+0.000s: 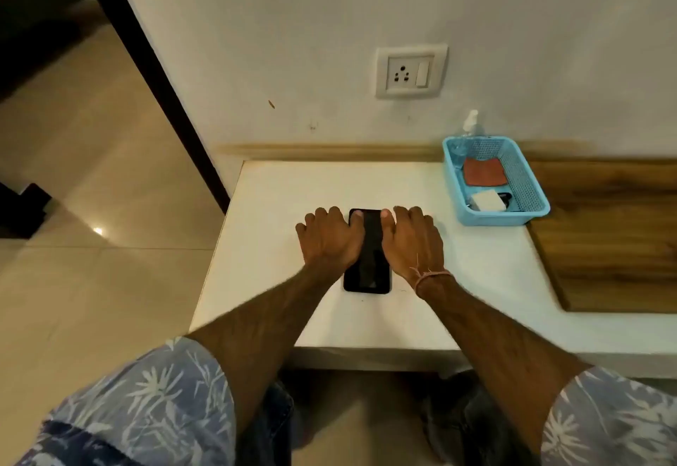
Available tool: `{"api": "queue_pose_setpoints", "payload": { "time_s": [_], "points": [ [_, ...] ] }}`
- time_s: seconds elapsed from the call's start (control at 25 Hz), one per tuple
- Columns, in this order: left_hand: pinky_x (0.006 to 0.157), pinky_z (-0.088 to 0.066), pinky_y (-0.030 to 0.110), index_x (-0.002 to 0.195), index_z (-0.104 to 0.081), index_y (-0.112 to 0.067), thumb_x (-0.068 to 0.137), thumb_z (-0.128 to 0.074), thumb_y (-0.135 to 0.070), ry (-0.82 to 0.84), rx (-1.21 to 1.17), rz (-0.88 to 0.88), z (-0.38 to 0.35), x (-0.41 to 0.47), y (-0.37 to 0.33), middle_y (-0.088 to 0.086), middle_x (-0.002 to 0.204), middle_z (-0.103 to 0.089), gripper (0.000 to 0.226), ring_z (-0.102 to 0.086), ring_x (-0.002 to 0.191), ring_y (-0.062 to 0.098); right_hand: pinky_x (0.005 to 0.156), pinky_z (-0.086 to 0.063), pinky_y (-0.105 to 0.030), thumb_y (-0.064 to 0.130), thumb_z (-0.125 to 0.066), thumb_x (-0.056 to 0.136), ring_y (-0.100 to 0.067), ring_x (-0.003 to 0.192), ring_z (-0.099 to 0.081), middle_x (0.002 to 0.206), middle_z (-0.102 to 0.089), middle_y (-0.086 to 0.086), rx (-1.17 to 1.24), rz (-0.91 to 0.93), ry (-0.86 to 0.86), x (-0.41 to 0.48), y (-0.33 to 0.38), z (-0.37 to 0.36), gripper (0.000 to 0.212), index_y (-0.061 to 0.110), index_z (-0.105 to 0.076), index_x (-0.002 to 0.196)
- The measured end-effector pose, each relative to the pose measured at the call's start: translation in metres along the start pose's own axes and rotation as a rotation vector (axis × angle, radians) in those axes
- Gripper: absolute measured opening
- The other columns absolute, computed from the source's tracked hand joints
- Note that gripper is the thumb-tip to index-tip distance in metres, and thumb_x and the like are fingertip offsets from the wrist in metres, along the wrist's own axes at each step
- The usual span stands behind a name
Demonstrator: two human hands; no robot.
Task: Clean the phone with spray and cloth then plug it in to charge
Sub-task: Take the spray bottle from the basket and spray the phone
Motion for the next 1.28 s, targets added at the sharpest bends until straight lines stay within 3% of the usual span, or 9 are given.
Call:
{"api": "queue_pose_setpoints", "payload": {
  "time_s": [0.16,0.32,0.52,0.6,0.68,0.8,1.04,1.16,1.28],
  "points": [
    [0.079,-0.052,0.037,0.086,-0.065,-0.004,0.099,-0.047,-0.029,0.076,-0.328,0.281,-0.034,0.002,0.016,0.008,0.088,-0.069,0.034,-0.067,0.094,0.032,0.075,-0.048,-0.035,0.039,-0.038,0.098,-0.029,0.089,-0.062,0.094,-0.066,-0.011,0.204,-0.390,0.078,0.002,-0.019,-0.029,0.043,0.007,-0.067,0.094],
    [0.062,-0.042,0.029,0.063,-0.055,-0.008,0.090,-0.053,-0.010,0.031,-0.599,0.481,-0.043,0.013,0.034,0.002,0.066,-0.056,0.027,-0.056,0.069,0.026,0.053,-0.037,-0.023,0.018,-0.049,0.093,-0.019,0.060,-0.053,0.071,-0.057,-0.006,0.479,-0.568,0.113,0.011,-0.035,-0.038,0.032,0.015,-0.056,0.062],
    [0.058,-0.050,0.024,0.075,-0.073,-0.014,0.087,-0.057,-0.002,0.020,-1.053,0.567,-0.046,0.009,0.039,0.001,0.076,-0.069,0.022,-0.063,0.069,0.019,0.077,-0.056,-0.037,0.012,-0.054,0.090,-0.028,0.081,-0.065,0.079,-0.067,-0.004,0.852,-0.617,0.112,0.006,-0.028,-0.039,0.026,0.021,-0.066,0.067],
    [0.057,-0.055,0.025,0.072,-0.072,-0.012,0.087,-0.056,0.001,0.047,-1.219,0.570,-0.040,0.010,0.035,0.003,0.074,-0.071,0.026,-0.065,0.068,0.019,0.075,-0.058,-0.037,0.009,-0.056,0.089,-0.026,0.083,-0.068,0.079,-0.072,0.001,0.995,-0.611,0.110,0.009,-0.018,-0.030,0.030,0.025,-0.069,0.066],
    [0.065,-0.060,0.030,0.077,-0.075,-0.011,0.090,-0.053,-0.001,0.116,-1.356,0.525,-0.032,0.012,0.032,0.004,0.079,-0.075,0.028,-0.070,0.071,0.019,0.075,-0.059,-0.037,0.010,-0.057,0.091,-0.024,0.086,-0.070,0.085,-0.074,0.001,1.133,-0.585,0.138,0.010,-0.009,-0.019,0.025,0.023,-0.073,0.076],
    [0.092,-0.058,0.048,0.111,-0.071,-0.002,0.095,-0.049,-0.007,0.274,-1.534,0.468,-0.022,0.008,0.023,0.012,0.105,-0.072,0.027,-0.069,0.095,0.027,0.076,-0.058,-0.039,0.016,-0.053,0.096,-0.024,0.092,-0.069,0.096,-0.074,-0.002,1.257,-0.535,0.214,0.007,0.000,-0.004,0.019,0.018,-0.072,0.094],
    [0.085,-0.058,0.047,0.111,-0.070,-0.007,0.088,-0.057,-0.012,0.499,-1.781,0.321,-0.012,0.003,0.006,0.013,0.112,-0.071,0.027,-0.070,0.101,0.032,0.083,-0.056,-0.045,0.018,-0.046,0.098,-0.033,0.107,-0.063,0.110,-0.067,-0.011,1.553,-0.497,0.384,0.008,0.012,0.015,0.021,0.012,-0.064,0.107],
    [0.110,-0.043,0.056,0.129,-0.064,-0.008,0.095,-0.055,-0.018,0.506,-1.705,0.252,-0.013,0.009,0.011,0.015,0.132,-0.064,0.037,-0.059,0.127,0.036,0.085,-0.055,-0.045,0.018,-0.043,0.099,-0.033,0.110,-0.062,0.116,-0.066,-0.012,1.631,-0.435,0.433,0.009,0.015,0.023,0.025,0.011,-0.061,0.115],
    [0.117,-0.032,0.059,0.137,-0.059,-0.010,0.099,-0.051,-0.022,0.501,-1.634,0.230,-0.015,0.012,0.015,0.013,0.140,-0.060,0.041,-0.051,0.136,0.036,0.071,-0.056,-0.035,0.018,-0.043,0.099,-0.024,0.098,-0.067,0.104,-0.070,-0.005,1.670,-0.389,0.449,0.009,0.017,0.029,0.022,0.013,-0.063,0.107]
  ]
}}
Point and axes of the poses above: each hand's wrist, its own x-axis towards the middle knuckle, its own z-axis out of the back of the hand, y = z × x, the point moved 5 cm from there along x, towards the middle knuckle
